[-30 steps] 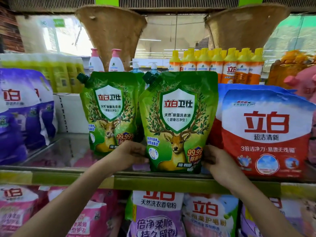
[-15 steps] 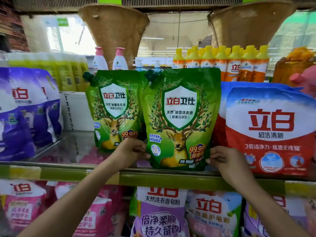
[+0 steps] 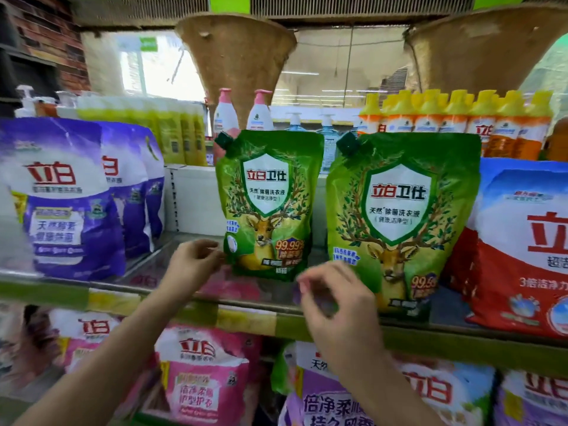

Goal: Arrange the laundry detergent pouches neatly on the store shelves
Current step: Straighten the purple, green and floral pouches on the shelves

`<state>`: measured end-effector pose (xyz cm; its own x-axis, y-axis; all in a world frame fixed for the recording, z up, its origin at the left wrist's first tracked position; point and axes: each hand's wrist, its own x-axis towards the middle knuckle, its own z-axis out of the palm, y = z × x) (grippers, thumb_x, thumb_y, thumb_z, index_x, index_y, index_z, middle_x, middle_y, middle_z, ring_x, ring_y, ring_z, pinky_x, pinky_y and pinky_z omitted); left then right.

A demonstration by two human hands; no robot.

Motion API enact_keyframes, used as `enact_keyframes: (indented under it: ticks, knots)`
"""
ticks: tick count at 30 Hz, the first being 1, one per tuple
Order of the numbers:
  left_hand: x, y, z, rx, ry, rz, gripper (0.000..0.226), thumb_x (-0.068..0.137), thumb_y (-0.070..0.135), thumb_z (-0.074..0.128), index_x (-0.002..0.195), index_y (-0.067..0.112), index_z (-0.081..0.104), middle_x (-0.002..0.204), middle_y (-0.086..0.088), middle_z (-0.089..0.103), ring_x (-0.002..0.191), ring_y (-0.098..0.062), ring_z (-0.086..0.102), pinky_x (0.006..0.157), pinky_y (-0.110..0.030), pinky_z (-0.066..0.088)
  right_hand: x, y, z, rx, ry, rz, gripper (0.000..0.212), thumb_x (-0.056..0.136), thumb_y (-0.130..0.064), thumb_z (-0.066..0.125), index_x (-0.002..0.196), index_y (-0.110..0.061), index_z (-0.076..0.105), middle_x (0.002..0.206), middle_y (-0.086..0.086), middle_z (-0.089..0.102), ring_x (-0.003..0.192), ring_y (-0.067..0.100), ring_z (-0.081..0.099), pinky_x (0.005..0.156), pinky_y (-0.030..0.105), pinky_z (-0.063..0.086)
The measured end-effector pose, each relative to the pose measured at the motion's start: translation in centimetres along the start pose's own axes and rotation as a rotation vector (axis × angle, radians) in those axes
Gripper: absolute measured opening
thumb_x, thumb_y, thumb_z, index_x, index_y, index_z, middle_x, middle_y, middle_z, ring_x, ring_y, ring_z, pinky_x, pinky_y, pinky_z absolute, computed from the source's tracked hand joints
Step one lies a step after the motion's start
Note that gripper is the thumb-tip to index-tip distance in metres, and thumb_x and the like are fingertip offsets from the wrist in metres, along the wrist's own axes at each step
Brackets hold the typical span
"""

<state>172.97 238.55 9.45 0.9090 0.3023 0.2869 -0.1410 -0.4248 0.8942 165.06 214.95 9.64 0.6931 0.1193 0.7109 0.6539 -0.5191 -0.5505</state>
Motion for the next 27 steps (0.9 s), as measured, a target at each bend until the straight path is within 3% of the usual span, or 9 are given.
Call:
enact_keyframes:
  ticks: [3,5,9,12,15,18,20,23,27]
  knots:
    - [2.4,-0.9,-0.1,-0.024,-0.116,-0.119,0.035,0.095,-0.001,0.053,0.130,-0.005,0.050,0.110,-0.016,0.063,0.097,-0.030,0.063,0.084,-0.043,0.055,3.0,-0.2,3.8,-0.103,-0.189,0.312,0.059,0.099,-0.006,0.045,0.153,-0.017,0.023,0.143,-0.002,0.045,0.120,0.012,0.052,0.098,0.023,0.044]
    - [3.2,-0.8,0.0,-0.053,-0.202,-0.144,0.025,0.094,-0.008,0.047,0.117,-0.001,0.058,0.101,-0.013,0.065,0.077,-0.015,0.068,0.060,-0.025,0.054,5.0,0.3,5.6,-0.107,-0.203,0.472,0.062,0.102,-0.011,0.040,0.155,-0.010,0.009,0.139,0.007,0.044,0.120,0.020,0.050,0.090,0.026,0.041]
    - [5.2,-0.8,-0.9,-0.385,-0.357,-0.219,0.042,0.090,-0.017,0.042,0.118,0.008,0.059,0.106,-0.019,0.068,0.087,-0.026,0.070,0.073,-0.039,0.060,7.1,1.2,7.7,0.073,0.020,0.578,0.064,0.100,-0.044,0.036,0.152,-0.009,0.021,0.150,0.013,0.033,0.139,0.027,0.033,0.102,0.026,0.031]
    - [6.0,-0.4,-1.2,-0.604,-0.415,-0.199,0.028,0.095,0.005,0.049,0.118,0.016,0.058,0.106,-0.010,0.070,0.097,-0.029,0.064,0.075,-0.040,0.053,7.7,1.8,8.2,0.148,0.156,0.602,0.068,0.095,-0.055,0.037,0.150,-0.016,0.028,0.158,0.006,0.024,0.145,0.023,0.024,0.114,0.038,0.025]
    - [6.2,0.3,-0.6,-0.595,-0.430,-0.122,0.044,0.096,0.049,0.041,0.120,0.018,0.060,0.116,-0.005,0.067,0.105,-0.021,0.063,0.074,-0.033,0.054,9.2,1.9,8.5,0.246,0.238,0.557,0.043,0.097,-0.053,0.037,0.110,-0.017,0.055,0.114,0.014,0.059,0.096,0.013,0.057,0.078,0.026,0.043]
    - [6.0,0.7,0.5,-0.689,-0.341,-0.136,0.047,0.095,0.052,0.040,0.115,0.015,0.060,0.099,-0.005,0.072,0.077,-0.012,0.073,0.052,-0.026,0.056,11.2,1.7,8.5,0.355,0.342,0.514,0.043,0.097,-0.053,0.039,0.104,-0.013,0.055,0.087,0.004,0.060,0.076,0.008,0.052,0.067,0.025,0.038]
    - [6.1,0.8,1.3,-0.728,-0.278,-0.137,0.042,0.096,0.047,0.043,0.112,0.014,0.062,0.092,-0.007,0.074,0.074,-0.017,0.073,0.061,-0.033,0.060,12.5,1.8,8.3,0.408,0.371,0.531,0.042,0.098,-0.049,0.040,0.124,-0.019,0.052,0.102,-0.016,0.056,0.092,0.001,0.053,0.080,0.021,0.041]
    - [6.4,0.9,1.8,-0.708,-0.166,-0.119,0.037,0.096,0.045,0.045,0.097,0.014,0.065,0.087,-0.008,0.075,0.080,-0.026,0.071,0.076,-0.043,0.058,13.9,2.4,8.3,0.542,0.443,0.622,0.054,0.096,-0.054,0.041,0.137,-0.020,0.050,0.134,-0.006,0.055,0.123,0.017,0.052,0.105,0.038,0.042]
    - [7.5,0.8,1.6,-0.650,-0.118,-0.039,0.032,0.100,0.036,0.042,0.100,0.013,0.065,0.082,-0.002,0.072,0.063,-0.010,0.069,0.054,-0.024,0.055,14.4,3.1,8.6,0.653,0.533,0.685,0.051,0.098,-0.050,0.041,0.139,-0.020,0.049,0.139,0.006,0.056,0.127,0.025,0.053,0.107,0.046,0.043]
